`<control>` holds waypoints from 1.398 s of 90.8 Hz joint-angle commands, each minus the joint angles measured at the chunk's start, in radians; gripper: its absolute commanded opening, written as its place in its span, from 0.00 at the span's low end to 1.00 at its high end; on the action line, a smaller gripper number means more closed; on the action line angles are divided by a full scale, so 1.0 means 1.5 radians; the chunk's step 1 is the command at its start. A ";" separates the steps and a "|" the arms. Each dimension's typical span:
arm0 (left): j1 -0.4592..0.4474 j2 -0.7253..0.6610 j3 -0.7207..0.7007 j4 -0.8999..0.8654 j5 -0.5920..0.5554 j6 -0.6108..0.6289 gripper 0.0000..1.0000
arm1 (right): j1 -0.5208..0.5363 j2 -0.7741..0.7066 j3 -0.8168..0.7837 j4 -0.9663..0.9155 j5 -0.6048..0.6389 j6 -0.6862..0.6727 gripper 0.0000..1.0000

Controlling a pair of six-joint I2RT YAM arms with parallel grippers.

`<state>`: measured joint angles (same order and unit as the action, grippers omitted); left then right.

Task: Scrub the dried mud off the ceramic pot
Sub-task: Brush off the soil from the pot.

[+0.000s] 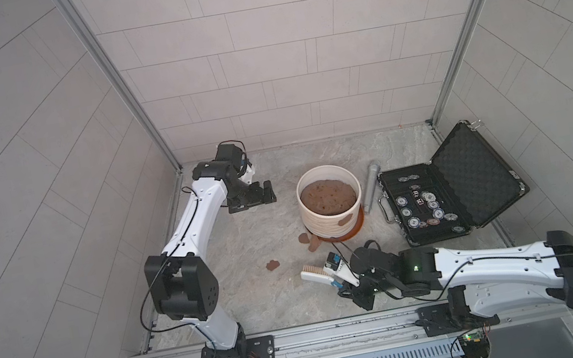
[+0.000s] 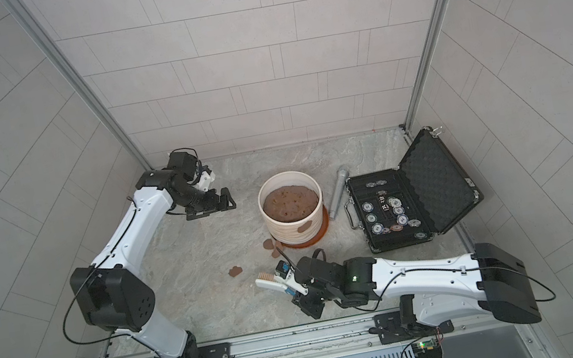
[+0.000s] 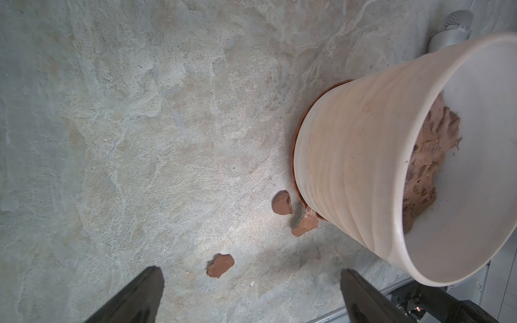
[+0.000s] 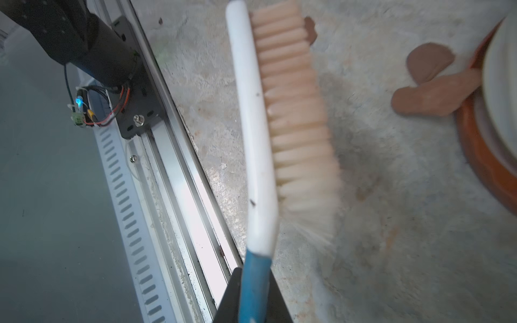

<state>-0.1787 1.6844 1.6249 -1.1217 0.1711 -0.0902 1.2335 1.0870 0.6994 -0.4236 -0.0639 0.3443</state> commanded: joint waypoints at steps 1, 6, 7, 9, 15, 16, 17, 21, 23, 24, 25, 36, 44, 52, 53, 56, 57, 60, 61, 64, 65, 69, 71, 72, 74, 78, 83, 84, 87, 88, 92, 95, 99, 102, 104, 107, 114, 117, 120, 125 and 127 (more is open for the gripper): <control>0.003 0.004 -0.008 0.003 0.017 -0.004 1.00 | -0.024 -0.078 -0.002 0.001 0.083 -0.004 0.00; 0.001 0.009 -0.004 0.001 0.030 -0.004 1.00 | -0.050 -0.108 -0.015 0.010 0.099 0.006 0.00; 0.000 0.010 -0.004 0.000 0.033 -0.005 1.00 | -0.056 -0.113 -0.017 0.010 0.101 0.008 0.00; -0.003 0.014 -0.003 -0.001 0.040 -0.006 1.00 | -0.068 -0.124 -0.021 0.011 0.102 0.013 0.00; -0.021 0.019 -0.004 0.000 0.044 -0.015 1.00 | -0.118 -0.151 -0.036 0.010 0.101 0.028 0.00; -0.025 0.020 -0.005 0.002 0.043 -0.019 1.00 | -0.129 -0.154 -0.038 0.011 0.096 0.030 0.00; -0.029 0.021 -0.005 0.003 0.040 -0.023 1.00 | -0.139 -0.157 -0.040 0.012 0.090 0.031 0.00; -0.051 0.027 -0.005 0.007 0.020 -0.038 1.00 | -0.178 -0.162 -0.045 0.015 0.049 0.030 0.00; -0.061 0.031 -0.004 0.007 0.011 -0.044 1.00 | -0.190 -0.163 -0.046 0.016 0.034 0.030 0.00; -0.068 0.033 -0.003 0.007 0.007 -0.045 1.00 | -0.195 -0.162 -0.045 0.016 0.026 0.029 0.00; -0.073 0.036 0.000 0.007 0.003 -0.048 1.00 | -0.199 -0.162 -0.045 0.016 0.020 0.028 0.00; -0.119 0.075 0.041 -0.011 -0.048 -0.059 0.82 | -0.204 -0.160 -0.035 0.014 -0.064 -0.004 0.00; -0.137 0.105 0.067 -0.022 -0.053 -0.067 0.77 | -0.204 -0.141 -0.029 -0.015 -0.087 0.002 0.00; -0.145 0.132 0.101 -0.039 -0.063 -0.069 0.77 | -0.199 -0.101 -0.034 -0.034 -0.117 0.010 0.00; -0.146 0.135 0.105 -0.041 -0.065 -0.068 0.77 | -0.197 -0.096 -0.037 -0.033 -0.119 0.013 0.00; -0.145 0.138 0.115 -0.045 -0.074 -0.069 0.77 | -0.186 -0.081 -0.044 -0.026 -0.118 0.025 0.00; -0.145 0.139 0.116 -0.046 -0.077 -0.069 0.77 | -0.183 -0.077 -0.045 -0.023 -0.115 0.029 0.00; -0.144 0.140 0.120 -0.046 -0.086 -0.069 0.79 | -0.174 -0.062 -0.063 -0.012 -0.113 0.035 0.00; -0.144 0.139 0.120 -0.046 -0.087 -0.070 0.80 | -0.173 -0.056 -0.068 -0.008 -0.113 0.037 0.00; -0.142 0.137 0.120 -0.045 -0.084 -0.069 0.85 | -0.171 -0.040 -0.076 -0.001 -0.111 0.040 0.00; -0.141 0.136 0.120 -0.045 -0.082 -0.069 0.86 | -0.171 -0.033 -0.077 -0.001 -0.107 0.041 0.00; -0.138 0.130 0.114 -0.043 -0.076 -0.072 0.93 | -0.171 -0.012 -0.071 -0.002 -0.086 0.043 0.00; -0.136 0.127 0.109 -0.043 -0.074 -0.073 0.95 | -0.170 -0.003 -0.067 -0.001 -0.074 0.043 0.00; -0.136 0.125 0.107 -0.042 -0.073 -0.073 0.96 | -0.170 0.001 -0.066 0.001 -0.068 0.043 0.00; -0.134 0.120 0.103 -0.040 -0.072 -0.073 0.98 | -0.169 0.008 -0.062 0.004 -0.053 0.043 0.00; -0.129 0.109 0.094 -0.035 -0.071 -0.074 1.00 | -0.163 0.022 -0.055 0.014 -0.025 0.044 0.00; -0.116 0.094 0.085 -0.032 -0.073 -0.076 1.00 | -0.150 0.040 -0.043 0.021 0.012 0.036 0.00; -0.112 0.090 0.084 -0.031 -0.073 -0.076 1.00 | -0.147 0.044 -0.037 0.021 0.026 0.034 0.00; -0.103 0.082 0.077 -0.028 -0.073 -0.078 1.00 | -0.139 0.059 -0.026 0.019 0.055 0.029 0.00; -0.100 0.080 0.076 -0.028 -0.073 -0.078 1.00 | -0.137 0.063 -0.021 0.017 0.061 0.028 0.00; -0.084 0.068 0.069 -0.023 -0.069 -0.080 1.00 | -0.131 0.087 -0.010 0.012 0.085 0.022 0.00; -0.070 0.059 0.061 -0.020 -0.066 -0.081 1.00 | -0.130 0.106 0.001 0.009 0.090 0.019 0.00; -0.053 0.048 0.049 -0.014 -0.057 -0.085 1.00 | -0.124 0.136 0.015 0.004 0.093 0.015 0.00; -0.040 0.040 0.037 -0.008 -0.051 -0.090 1.00 | -0.116 0.159 0.025 -0.001 0.098 0.013 0.00; -0.032 0.034 0.030 -0.003 -0.047 -0.092 1.00 | -0.111 0.172 0.033 -0.002 0.105 0.010 0.00; -0.019 0.024 0.016 0.005 -0.041 -0.095 1.00 | -0.104 0.193 0.044 -0.004 0.114 0.007 0.00; 0.004 0.001 -0.014 0.023 -0.031 -0.097 1.00 | -0.099 0.227 0.065 -0.004 0.136 0.009 0.00; 0.009 -0.008 -0.027 0.031 -0.025 -0.097 1.00 | -0.099 0.238 0.072 -0.001 0.143 0.008 0.00; 0.015 -0.019 -0.040 0.039 -0.019 -0.096 1.00 | -0.099 0.246 0.079 0.000 0.156 0.010 0.00; 0.021 -0.034 -0.057 0.049 -0.012 -0.096 1.00 | -0.101 0.255 0.087 0.000 0.177 0.012 0.00; 0.022 -0.039 -0.061 0.052 -0.011 -0.096 1.00 | -0.103 0.258 0.089 0.001 0.185 0.014 0.00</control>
<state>-0.1520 1.6730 1.5799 -1.0843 0.1051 -0.2230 1.0824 1.4612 0.7959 -0.4355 0.1139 0.3695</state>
